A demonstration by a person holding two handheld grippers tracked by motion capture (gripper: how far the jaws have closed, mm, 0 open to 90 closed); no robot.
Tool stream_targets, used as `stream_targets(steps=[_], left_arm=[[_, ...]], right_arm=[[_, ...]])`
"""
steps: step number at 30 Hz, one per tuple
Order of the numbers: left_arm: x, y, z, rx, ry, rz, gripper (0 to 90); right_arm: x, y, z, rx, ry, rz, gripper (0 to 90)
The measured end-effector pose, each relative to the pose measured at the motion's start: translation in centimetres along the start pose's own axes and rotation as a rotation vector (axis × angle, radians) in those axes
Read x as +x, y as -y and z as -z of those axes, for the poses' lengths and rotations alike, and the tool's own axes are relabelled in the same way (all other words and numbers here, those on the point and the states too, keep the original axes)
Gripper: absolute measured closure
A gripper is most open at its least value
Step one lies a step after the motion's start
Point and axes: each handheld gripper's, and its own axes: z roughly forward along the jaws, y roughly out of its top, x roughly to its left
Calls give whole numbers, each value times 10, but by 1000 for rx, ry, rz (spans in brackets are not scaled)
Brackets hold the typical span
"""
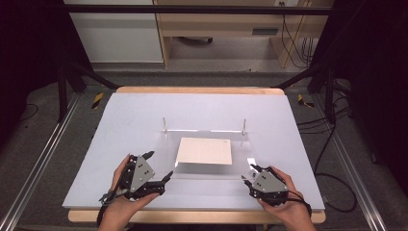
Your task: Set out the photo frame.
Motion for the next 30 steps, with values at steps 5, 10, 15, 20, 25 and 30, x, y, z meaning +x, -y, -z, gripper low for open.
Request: stream_targets(steps=[5,10,15,20,25,30], left_arm=[[1,-6,3,-9,18,-51,237],[-9,-16,0,-16,18,-180,320],[-17,-19,-1,2,50,-239,346],[-21,-14,-1,32,91,-271,353],[-18,-8,-11,67,78,-283,398],[-14,-6,-23,99,75,-280,468]], right_arm=[[-8,-7,2,-6,-18,-31,505],[-13,-11,3,0,-29,-39,507],[-16,-15,3,7,-33,-47,511],[-20,-19,4,6,-35,-66,517],[-22,-21,4,12,-41,-67,518],[-24,-23,5,15,-44,-71,518]])
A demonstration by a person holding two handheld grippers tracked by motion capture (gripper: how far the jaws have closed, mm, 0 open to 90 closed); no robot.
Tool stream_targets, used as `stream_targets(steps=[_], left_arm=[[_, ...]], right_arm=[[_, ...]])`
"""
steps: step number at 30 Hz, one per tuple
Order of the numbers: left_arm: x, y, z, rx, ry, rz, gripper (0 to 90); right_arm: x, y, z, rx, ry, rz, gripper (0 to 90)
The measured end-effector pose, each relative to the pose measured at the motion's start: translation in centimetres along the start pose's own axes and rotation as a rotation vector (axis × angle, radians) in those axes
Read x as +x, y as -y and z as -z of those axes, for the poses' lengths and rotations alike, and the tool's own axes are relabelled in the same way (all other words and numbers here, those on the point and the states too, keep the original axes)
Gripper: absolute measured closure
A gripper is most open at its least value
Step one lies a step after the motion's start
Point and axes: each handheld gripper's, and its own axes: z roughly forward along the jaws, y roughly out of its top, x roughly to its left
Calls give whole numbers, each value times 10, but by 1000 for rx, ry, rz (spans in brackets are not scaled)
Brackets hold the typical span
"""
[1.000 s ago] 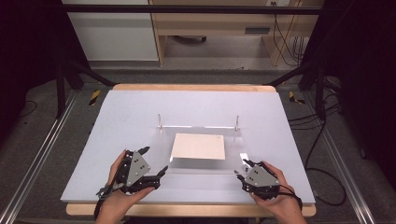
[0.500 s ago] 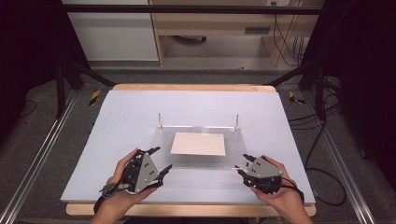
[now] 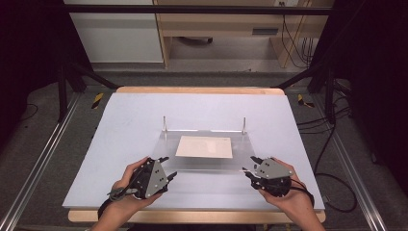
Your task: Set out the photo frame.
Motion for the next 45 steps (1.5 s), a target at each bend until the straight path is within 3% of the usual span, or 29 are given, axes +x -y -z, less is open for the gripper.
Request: stream_targets(steps=[3,8,12,16,18,26,30,32,38,45], left_arm=[[2,0,-5,20,-10,-13,541],[8,4,-8,30,-34,20,601],[8,0,-6,29,-74,18,636],[12,-3,-5,35,-68,29,646],[16,-6,-5,26,-66,54,649],[30,-15,-4,42,-32,99,644],[35,-18,-4,49,-14,104,644],[38,-18,-4,45,-3,111,641],[50,-25,-4,56,31,120,643],[76,-35,-5,61,106,155,643]], right_arm=[[-2,-2,0,2,-5,-8,518],[-4,-4,1,5,-10,-14,519],[-6,-4,1,-18,-11,-33,520],[-11,-4,0,-39,-29,-73,492],[-14,-2,0,-57,-26,-82,450],[-26,-1,-2,-79,-19,-52,424],[-32,-4,-6,-81,-23,-39,515],[-35,-7,-7,-85,-29,-42,574],[-43,-14,-7,-75,-51,-51,592],[-58,-27,-8,-76,-68,-83,590]])
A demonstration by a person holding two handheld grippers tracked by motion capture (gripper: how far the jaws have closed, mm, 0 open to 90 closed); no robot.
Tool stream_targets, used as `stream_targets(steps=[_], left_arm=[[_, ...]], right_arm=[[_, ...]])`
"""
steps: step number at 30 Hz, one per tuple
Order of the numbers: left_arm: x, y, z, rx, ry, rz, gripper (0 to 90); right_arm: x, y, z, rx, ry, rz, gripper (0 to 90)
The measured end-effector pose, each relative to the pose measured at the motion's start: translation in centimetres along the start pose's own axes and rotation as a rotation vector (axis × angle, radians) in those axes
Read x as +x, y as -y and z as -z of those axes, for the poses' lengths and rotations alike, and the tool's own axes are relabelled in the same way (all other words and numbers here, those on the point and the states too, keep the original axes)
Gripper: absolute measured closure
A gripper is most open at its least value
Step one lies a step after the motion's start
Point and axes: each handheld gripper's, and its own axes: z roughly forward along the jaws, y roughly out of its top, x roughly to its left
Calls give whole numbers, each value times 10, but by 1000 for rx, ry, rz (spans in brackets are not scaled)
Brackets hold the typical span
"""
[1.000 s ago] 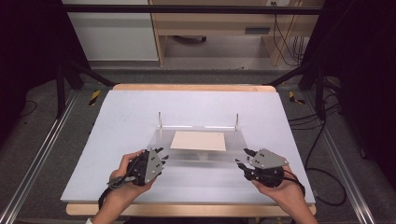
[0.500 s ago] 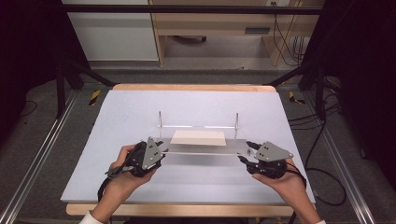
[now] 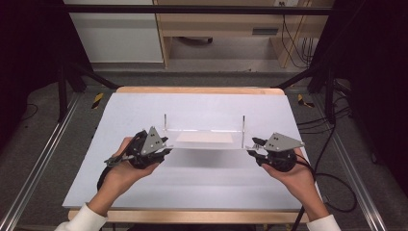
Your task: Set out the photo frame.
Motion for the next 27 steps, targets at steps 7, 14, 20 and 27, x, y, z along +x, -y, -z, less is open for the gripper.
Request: stream_targets(steps=[7,14,20,27], left_arm=[[24,-16,-1,6,55,10,646],[38,-27,-3,7,63,8,640],[46,-34,-5,17,66,8,639],[50,-36,-7,2,60,5,635]], right_arm=[[-17,-15,-3,-2,-15,-6,599],[-30,-26,-8,-5,-8,-18,596],[-37,-31,-13,-10,8,-21,581],[-44,-32,-16,-30,-5,-57,569]])
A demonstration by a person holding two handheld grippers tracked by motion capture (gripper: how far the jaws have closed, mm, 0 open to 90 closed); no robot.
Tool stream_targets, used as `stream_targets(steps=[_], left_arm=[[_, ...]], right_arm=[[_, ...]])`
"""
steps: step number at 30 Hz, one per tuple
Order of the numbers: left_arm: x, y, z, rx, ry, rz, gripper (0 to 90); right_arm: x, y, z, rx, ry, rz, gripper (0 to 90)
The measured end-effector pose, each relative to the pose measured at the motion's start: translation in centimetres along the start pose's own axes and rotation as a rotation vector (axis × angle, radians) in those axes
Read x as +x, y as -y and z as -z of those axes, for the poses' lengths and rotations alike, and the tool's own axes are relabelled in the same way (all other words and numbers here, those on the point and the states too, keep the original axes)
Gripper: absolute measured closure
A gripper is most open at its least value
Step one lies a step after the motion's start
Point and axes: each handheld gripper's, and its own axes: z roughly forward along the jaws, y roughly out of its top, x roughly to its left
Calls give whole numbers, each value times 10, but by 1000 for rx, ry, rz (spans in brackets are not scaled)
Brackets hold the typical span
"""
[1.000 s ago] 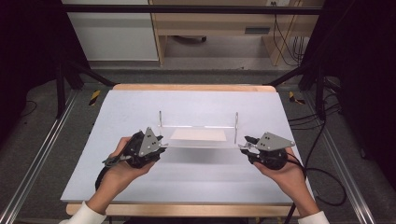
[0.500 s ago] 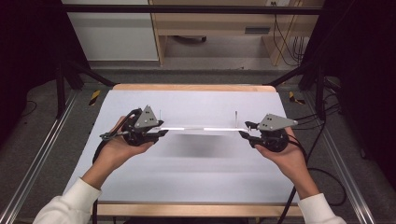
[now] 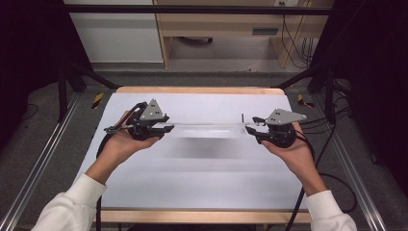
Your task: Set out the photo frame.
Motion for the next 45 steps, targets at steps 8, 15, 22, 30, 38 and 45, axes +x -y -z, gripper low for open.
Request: stream_targets(steps=[8,15,22,30,38,45], left_arm=[[-1,0,0,-25,-27,9,609],[-2,-6,9,-148,-74,48,378],[-9,-11,24,-295,-126,151,189],[-13,1,44,-358,-192,218,161],[-19,37,42,-277,-215,229,130],[-33,81,32,-234,-174,274,91]], right_arm=[[-3,-4,-1,17,-1,-13,566],[-8,-10,-4,24,9,-33,564],[-12,-14,-7,23,17,-48,559],[-19,-19,-12,11,27,-67,552],[-24,-21,-16,-10,43,-87,542],[-29,-23,-21,-33,52,-112,532]])
